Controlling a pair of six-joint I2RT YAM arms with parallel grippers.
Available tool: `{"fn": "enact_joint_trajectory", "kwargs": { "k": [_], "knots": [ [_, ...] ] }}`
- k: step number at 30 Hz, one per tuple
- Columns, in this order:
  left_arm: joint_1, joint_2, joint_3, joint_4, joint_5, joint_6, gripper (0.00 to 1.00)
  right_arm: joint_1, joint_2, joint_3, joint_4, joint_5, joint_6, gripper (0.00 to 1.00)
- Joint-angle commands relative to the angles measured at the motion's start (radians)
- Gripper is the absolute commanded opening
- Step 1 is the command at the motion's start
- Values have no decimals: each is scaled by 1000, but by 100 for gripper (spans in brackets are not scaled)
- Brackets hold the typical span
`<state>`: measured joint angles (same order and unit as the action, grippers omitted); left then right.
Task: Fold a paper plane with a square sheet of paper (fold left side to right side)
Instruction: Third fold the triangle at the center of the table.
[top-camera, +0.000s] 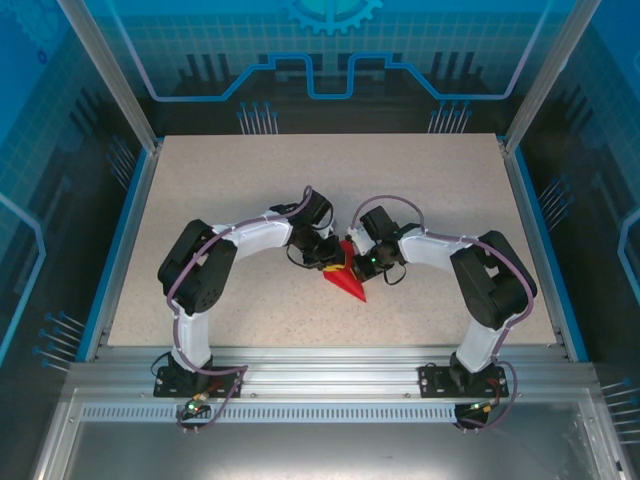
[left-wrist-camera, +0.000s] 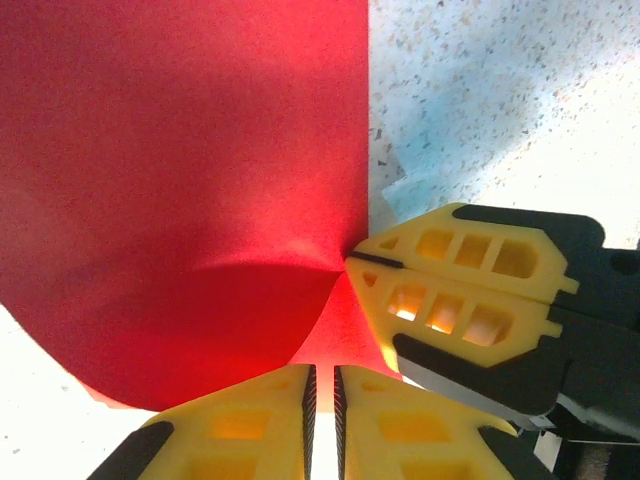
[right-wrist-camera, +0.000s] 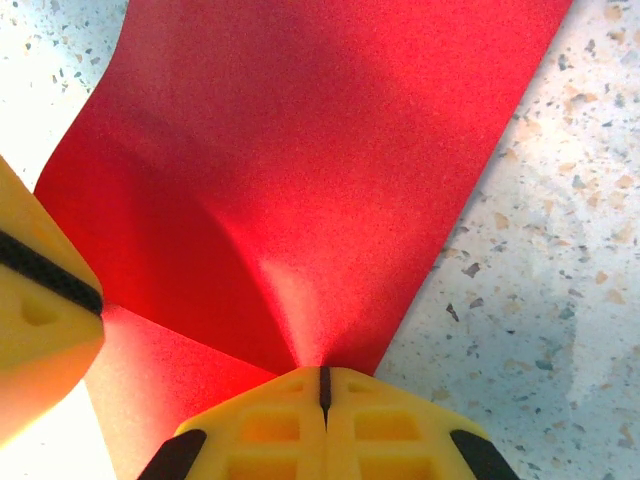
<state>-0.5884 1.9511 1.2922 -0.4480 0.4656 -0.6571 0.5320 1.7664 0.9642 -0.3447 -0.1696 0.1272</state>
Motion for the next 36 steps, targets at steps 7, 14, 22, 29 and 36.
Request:
{"fn": "enact_joint_trajectory", "kwargs": {
  "k": [7, 14, 22, 29, 36],
  "knots": [
    [-8, 29, -40, -9, -11, -11, 17, 0, 52, 3, -39, 6, -10, 0],
    [-11, 34, -74, -11, -26, -7, 17, 0, 55, 6, -40, 8, -10, 0],
    [-12, 63, -84, 8, -31, -13, 17, 0, 57, 9, -42, 5, -11, 0],
    [-13, 90, -85, -13, -65, -7, 16, -1, 26, 13, -36, -23, -8, 0],
    [-15, 108, -90, -20, -88, -9, 15, -20, -112, 24, -84, -36, 10, 16]
  ]
}}
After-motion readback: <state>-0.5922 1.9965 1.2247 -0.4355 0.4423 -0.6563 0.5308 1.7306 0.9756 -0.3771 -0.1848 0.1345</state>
